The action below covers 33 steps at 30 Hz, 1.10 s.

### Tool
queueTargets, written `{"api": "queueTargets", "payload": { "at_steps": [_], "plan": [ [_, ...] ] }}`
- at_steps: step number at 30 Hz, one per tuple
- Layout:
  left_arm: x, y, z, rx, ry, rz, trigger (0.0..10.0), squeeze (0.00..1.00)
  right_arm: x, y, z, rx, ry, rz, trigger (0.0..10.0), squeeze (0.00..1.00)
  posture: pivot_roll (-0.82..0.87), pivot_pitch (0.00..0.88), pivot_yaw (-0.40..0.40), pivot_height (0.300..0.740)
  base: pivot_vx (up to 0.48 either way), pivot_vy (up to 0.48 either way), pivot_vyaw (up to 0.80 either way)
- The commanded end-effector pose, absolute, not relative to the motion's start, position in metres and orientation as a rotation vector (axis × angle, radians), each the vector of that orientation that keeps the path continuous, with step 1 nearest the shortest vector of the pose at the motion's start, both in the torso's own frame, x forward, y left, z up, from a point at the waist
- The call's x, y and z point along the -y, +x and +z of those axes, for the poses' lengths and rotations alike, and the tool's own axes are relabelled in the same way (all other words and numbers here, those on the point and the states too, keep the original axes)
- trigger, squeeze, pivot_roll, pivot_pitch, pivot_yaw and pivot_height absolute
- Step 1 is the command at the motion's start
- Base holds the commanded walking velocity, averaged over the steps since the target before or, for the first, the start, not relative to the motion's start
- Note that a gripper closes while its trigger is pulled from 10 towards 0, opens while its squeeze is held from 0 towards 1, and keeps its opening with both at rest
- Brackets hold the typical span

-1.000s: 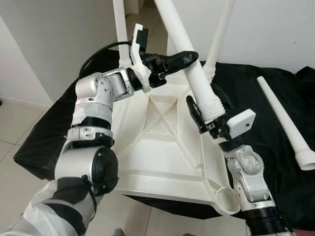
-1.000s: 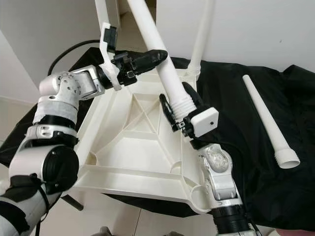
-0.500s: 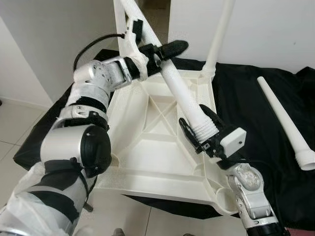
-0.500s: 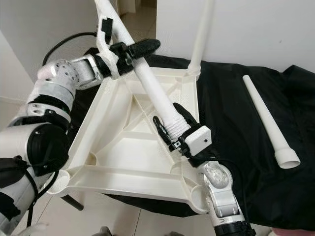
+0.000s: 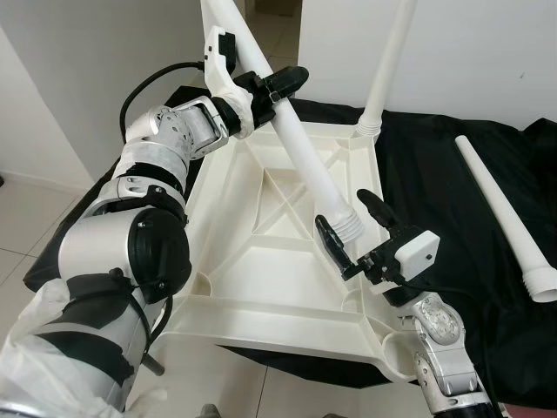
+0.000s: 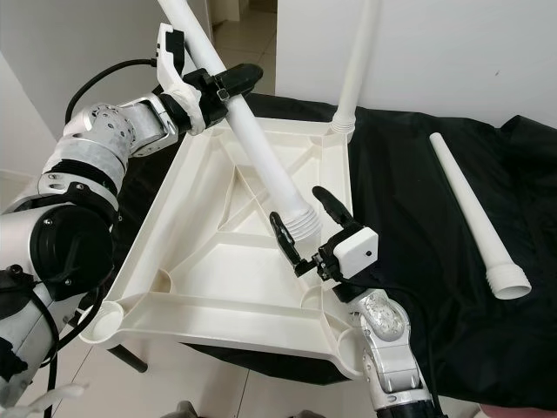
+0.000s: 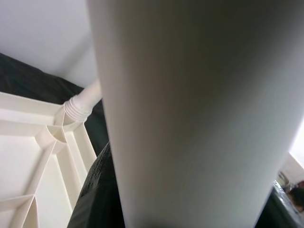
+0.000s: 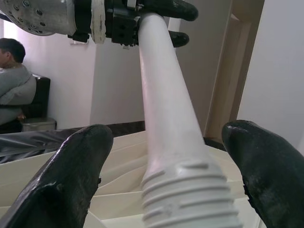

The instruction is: Building children table

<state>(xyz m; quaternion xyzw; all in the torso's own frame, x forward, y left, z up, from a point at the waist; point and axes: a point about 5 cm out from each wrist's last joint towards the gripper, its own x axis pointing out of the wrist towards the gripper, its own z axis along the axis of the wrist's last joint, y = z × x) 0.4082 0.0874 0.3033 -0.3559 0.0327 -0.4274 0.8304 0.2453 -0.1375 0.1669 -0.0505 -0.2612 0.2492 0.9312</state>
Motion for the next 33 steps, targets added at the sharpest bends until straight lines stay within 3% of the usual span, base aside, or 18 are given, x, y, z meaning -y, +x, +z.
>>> {"api": "queueTargets", "payload": {
  "at_steps": [1,2,3,4,11,17,22,24,29,33],
  "plan": [
    [-0.092,0.410,0.313,-0.038,-0.773,-0.883,0.0,0.00,0.144,0.244,0.162,0.522,-0.103,0.482,10.0,1.00,-0.10,0.000,0.016,0.740,0.000,0.000,0.00],
    [-0.094,0.411,0.314,-0.036,-0.772,-0.866,5.8,0.00,0.146,0.243,0.160,0.514,-0.100,0.467,10.0,0.00,-0.10,0.000,0.014,0.740,0.000,0.000,0.00],
    [-0.094,0.411,0.314,-0.036,-0.772,-0.866,5.8,0.00,0.146,0.243,0.160,0.514,-0.100,0.467,10.0,0.00,-0.10,0.000,0.014,0.740,0.000,0.000,0.00],
    [-0.095,0.412,0.314,-0.031,-0.762,-0.853,10.0,0.00,0.149,0.242,0.157,0.503,-0.089,0.448,10.0,0.00,-0.10,0.000,0.013,0.740,0.000,0.000,0.00],
    [-0.099,0.412,0.319,-0.001,-0.747,-0.850,10.0,0.00,0.157,0.242,0.155,0.469,-0.020,0.379,10.0,0.00,-0.10,0.000,0.013,0.740,0.000,0.000,0.00],
    [-0.093,0.414,0.327,0.101,-0.519,-0.801,10.0,0.00,0.167,0.264,0.161,0.359,-0.019,0.243,10.0,0.00,-0.11,0.000,0.021,0.740,0.000,0.000,0.00],
    [-0.091,0.414,0.330,0.138,-0.494,-0.782,10.0,0.00,0.164,0.271,0.158,0.274,-0.027,0.246,10.0,0.00,-0.11,0.000,0.019,0.740,0.000,0.000,0.00],
    [-0.089,0.413,0.332,0.170,-0.515,-0.765,10.0,0.00,0.160,0.276,0.161,0.192,0.085,0.250,10.0,0.00,-0.11,0.000,0.017,0.740,0.000,0.000,0.00],
    [-0.086,0.410,0.330,0.230,-0.522,-0.740,10.0,0.00,0.154,0.283,0.169,0.206,0.214,0.251,10.0,0.00,-0.10,0.000,0.006,0.740,0.000,0.000,0.00],
    [-0.085,0.410,0.327,0.244,-0.506,-0.727,10.0,0.00,0.153,0.285,0.170,0.202,0.247,0.235,10.0,0.00,-0.10,0.000,0.006,0.740,0.000,0.000,0.00]
  ]
}}
